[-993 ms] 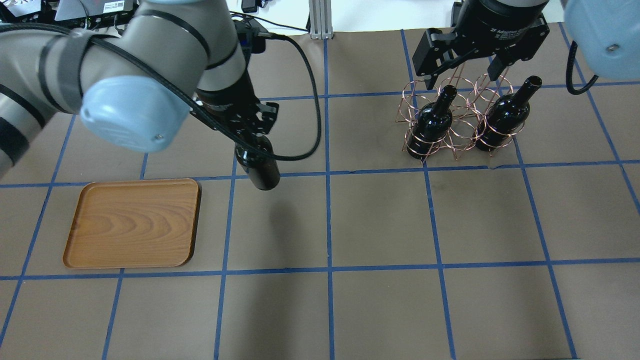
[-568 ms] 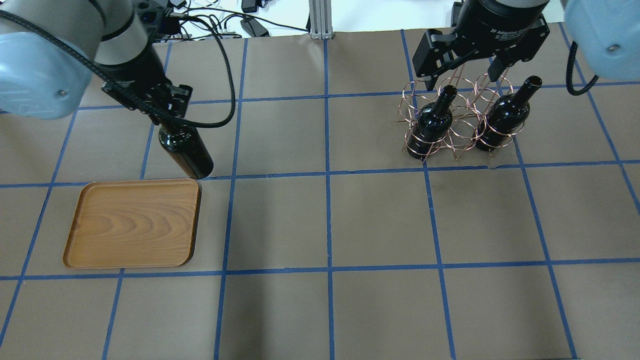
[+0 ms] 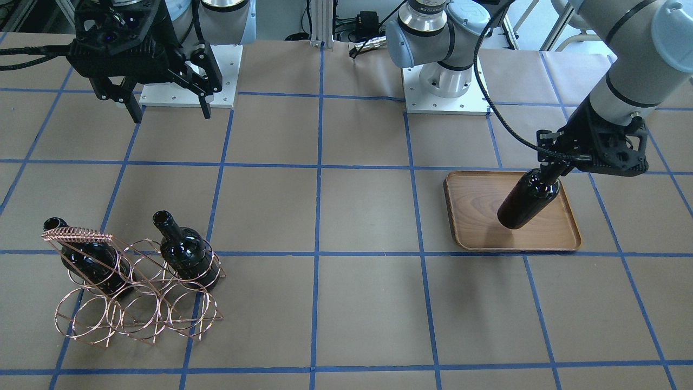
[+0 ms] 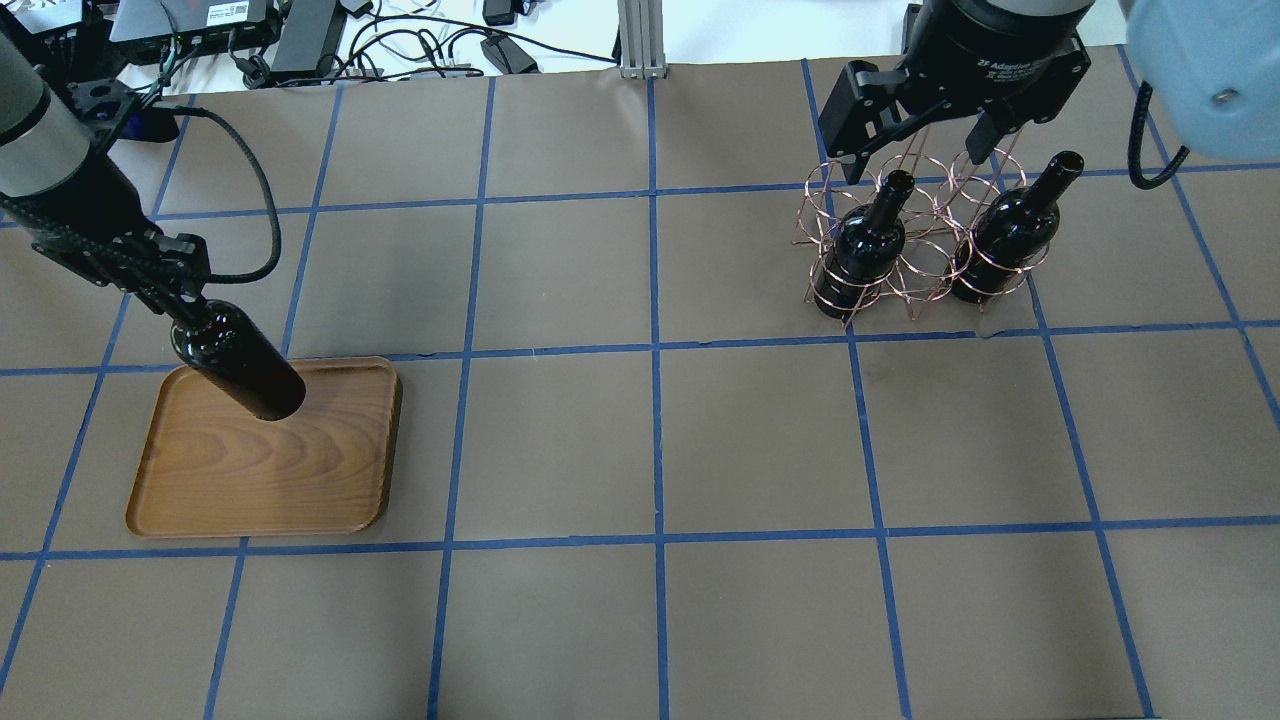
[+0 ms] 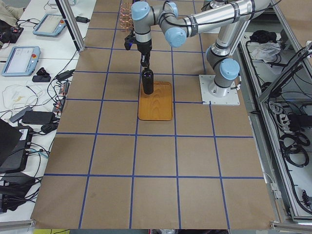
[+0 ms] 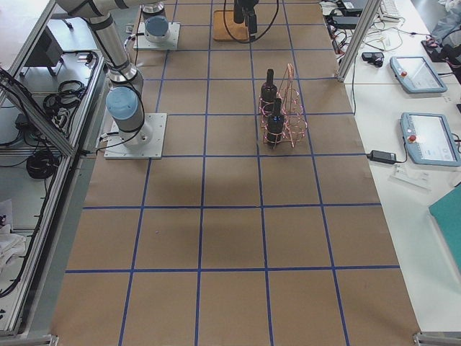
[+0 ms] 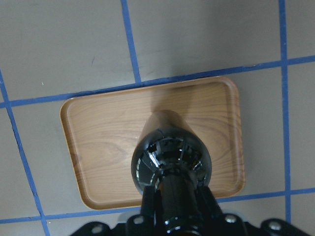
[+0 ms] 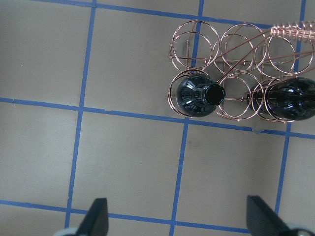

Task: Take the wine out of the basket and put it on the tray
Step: 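Lower the bottle onto the wooden tray with the left gripper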

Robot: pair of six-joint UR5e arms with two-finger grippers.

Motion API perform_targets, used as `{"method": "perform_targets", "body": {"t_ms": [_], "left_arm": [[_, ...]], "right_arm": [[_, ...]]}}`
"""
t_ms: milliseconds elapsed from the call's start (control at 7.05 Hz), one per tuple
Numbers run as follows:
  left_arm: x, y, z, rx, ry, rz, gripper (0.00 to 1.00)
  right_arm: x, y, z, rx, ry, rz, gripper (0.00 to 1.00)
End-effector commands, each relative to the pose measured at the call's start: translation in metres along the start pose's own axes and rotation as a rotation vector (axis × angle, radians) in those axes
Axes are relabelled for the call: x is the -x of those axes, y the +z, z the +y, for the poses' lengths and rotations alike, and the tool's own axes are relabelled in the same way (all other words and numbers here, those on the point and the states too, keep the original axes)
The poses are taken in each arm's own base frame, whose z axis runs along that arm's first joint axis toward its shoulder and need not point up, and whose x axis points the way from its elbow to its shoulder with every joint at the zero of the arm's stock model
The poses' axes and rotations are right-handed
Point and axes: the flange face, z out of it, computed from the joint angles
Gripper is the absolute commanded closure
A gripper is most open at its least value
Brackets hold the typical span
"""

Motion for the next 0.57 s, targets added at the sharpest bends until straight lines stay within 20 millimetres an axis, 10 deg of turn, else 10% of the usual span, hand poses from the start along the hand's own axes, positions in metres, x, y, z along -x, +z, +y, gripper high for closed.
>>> {"method": "perform_targets", "body": {"t_ms": [0, 426], "left_arm": [[0.024, 0.023, 0.015, 0.017, -0.028, 0.028, 1.0], [0.034, 0.028, 0.017, 0.004, -0.021, 0.025, 1.0]], "right_arm": [[0.0, -0.008, 0.005, -0.016, -0.007, 0.001, 0.0], [-0.001, -0.005, 0.007, -0.007, 0.006, 0.007, 0.0]]}}
